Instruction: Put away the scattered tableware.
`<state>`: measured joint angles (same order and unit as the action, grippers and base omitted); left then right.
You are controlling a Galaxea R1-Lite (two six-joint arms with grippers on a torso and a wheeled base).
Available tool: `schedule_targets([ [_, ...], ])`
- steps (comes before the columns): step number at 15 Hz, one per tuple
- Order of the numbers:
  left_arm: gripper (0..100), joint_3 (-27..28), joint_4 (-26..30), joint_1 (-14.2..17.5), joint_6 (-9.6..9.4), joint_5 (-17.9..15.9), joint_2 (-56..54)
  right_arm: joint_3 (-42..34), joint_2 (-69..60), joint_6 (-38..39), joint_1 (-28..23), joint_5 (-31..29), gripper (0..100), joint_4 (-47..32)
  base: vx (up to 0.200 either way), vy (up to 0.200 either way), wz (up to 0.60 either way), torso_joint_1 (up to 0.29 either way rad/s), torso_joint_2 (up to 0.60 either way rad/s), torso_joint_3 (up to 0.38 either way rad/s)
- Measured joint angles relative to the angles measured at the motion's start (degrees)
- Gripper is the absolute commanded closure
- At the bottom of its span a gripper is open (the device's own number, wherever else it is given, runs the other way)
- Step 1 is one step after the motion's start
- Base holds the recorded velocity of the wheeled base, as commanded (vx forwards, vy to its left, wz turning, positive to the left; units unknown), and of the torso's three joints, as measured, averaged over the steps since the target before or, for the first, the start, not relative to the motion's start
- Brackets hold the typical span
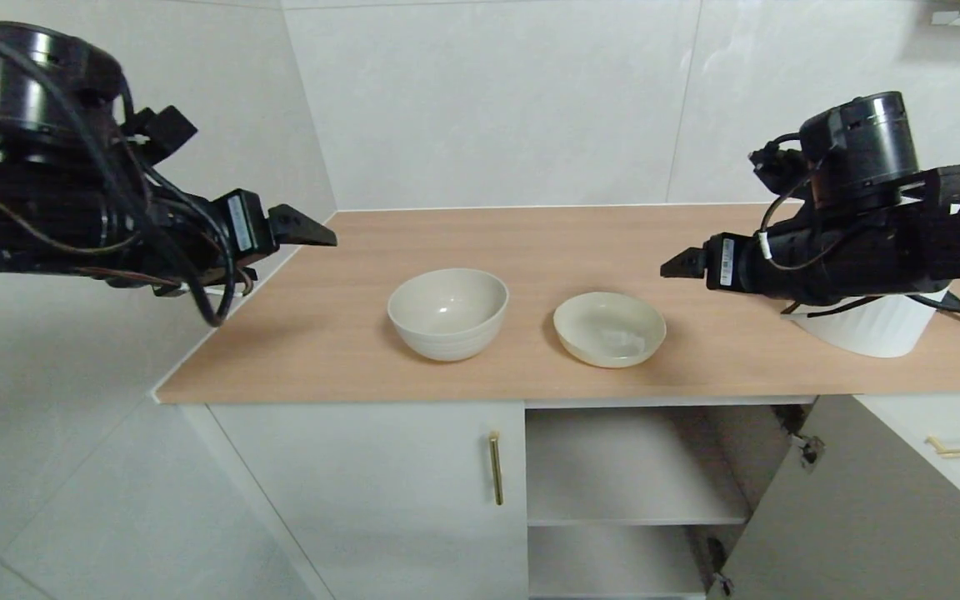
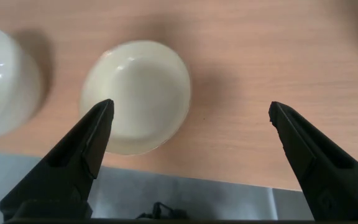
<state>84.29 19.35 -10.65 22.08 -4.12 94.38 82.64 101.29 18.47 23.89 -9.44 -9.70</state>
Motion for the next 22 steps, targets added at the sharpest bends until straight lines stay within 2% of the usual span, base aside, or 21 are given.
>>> schedule_targets([
  [1,0,1.9,1.3,-1.4,-0.46,5.0,2.8,0.1,1.1,0.0,0.2,-0.3,0,0.0,0.000,0.000,0.00,0.000,0.00,0.000],
  [2,0,2.9,1.1,-2.3,-0.55,6.3,5.1,0.2,2.0,0.0,0.4,-0.4,0,0.0,0.000,0.000,0.00,0.000,0.00,0.000],
  [4,0,3.7,-3.5,-3.6,1.01,6.6,8.9,0.0,3.1,0.0,0.5,-0.5,0,0.0,0.000,0.000,0.00,0.000,0.00,0.000],
  [6,0,3.8,-4.2,-5.2,1.78,6.6,11.5,-0.3,3.6,-0.1,0.6,-0.8,0,0.0,0.000,0.000,0.00,0.000,0.00,0.000],
  [9,0,3.9,-5.7,-7.0,1.89,6.9,14.6,-0.5,3.9,0.0,1.0,-1.7,0,0.0,0.000,0.000,0.00,0.000,0.00,0.000],
  [18,0,4.1,-8.9,-7.6,1.82,6.9,20.0,-0.6,4.0,0.0,1.4,-2.5,0,0.0,0.000,0.000,0.00,0.000,0.00,0.000],
  [19,100,4.1,-9.3,-7.8,1.82,6.9,20.5,-0.6,4.0,0.0,1.4,-2.5,0,0.0,0.000,0.000,0.00,0.000,0.00,0.000],
  [22,100,4.2,-10.0,-8.1,1.82,6.8,21.2,-0.6,4.1,0.0,1.4,-2.5,0,0.0,0.000,0.000,0.00,0.000,0.00,0.000],
])
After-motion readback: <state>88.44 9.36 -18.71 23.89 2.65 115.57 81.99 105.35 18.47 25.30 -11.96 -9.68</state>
